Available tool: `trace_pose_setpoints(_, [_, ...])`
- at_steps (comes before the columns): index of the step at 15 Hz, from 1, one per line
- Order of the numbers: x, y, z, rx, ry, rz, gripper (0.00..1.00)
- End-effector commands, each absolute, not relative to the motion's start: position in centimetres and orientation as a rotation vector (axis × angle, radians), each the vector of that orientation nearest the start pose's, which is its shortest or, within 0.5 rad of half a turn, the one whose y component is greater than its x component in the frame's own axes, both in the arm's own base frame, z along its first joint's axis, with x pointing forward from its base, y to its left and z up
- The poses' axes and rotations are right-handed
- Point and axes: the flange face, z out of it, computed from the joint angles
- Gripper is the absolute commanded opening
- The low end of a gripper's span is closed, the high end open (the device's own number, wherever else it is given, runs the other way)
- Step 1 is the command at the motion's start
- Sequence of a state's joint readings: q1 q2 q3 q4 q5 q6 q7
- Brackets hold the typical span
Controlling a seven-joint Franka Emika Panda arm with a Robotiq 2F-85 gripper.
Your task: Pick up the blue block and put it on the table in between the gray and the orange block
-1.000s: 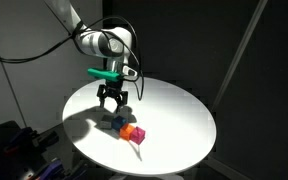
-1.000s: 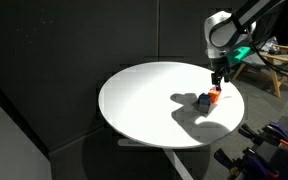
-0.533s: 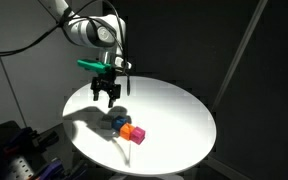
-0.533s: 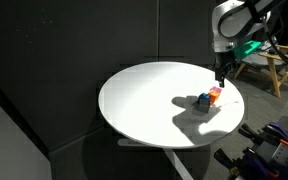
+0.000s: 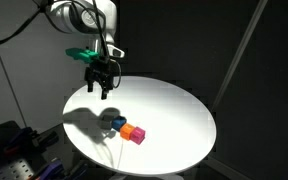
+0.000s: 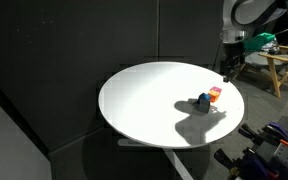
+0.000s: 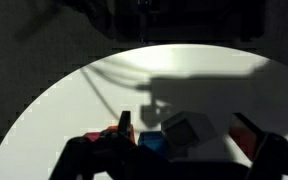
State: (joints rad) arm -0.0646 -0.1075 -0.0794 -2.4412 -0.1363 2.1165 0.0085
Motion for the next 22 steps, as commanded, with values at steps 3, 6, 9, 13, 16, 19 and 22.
trace_pose_setpoints(3, [41.7,-6.3,36.3,-3.169,0.152,0.225,1.0])
trace_pose_setpoints(6, [40.9,-6.2,37.8,-3.164,0.16,0.163,1.0])
trace_pose_setpoints(9, [40.3,-6.1,39.2,-3.171,0.156,0.102,1.0])
trace_pose_setpoints(13, [39.7,-5.8,40.8,-3.166,0.137,0.037,1.0])
trace_pose_setpoints(16, [39.4,-5.7,41.5,-3.15,0.141,0.034,1.0])
trace_pose_setpoints(19, [39.2,-5.6,41.9,-3.145,0.141,0.061,1.0])
trace_pose_setpoints(22, [39.7,-5.9,41.3,-3.162,0.156,0.059,1.0])
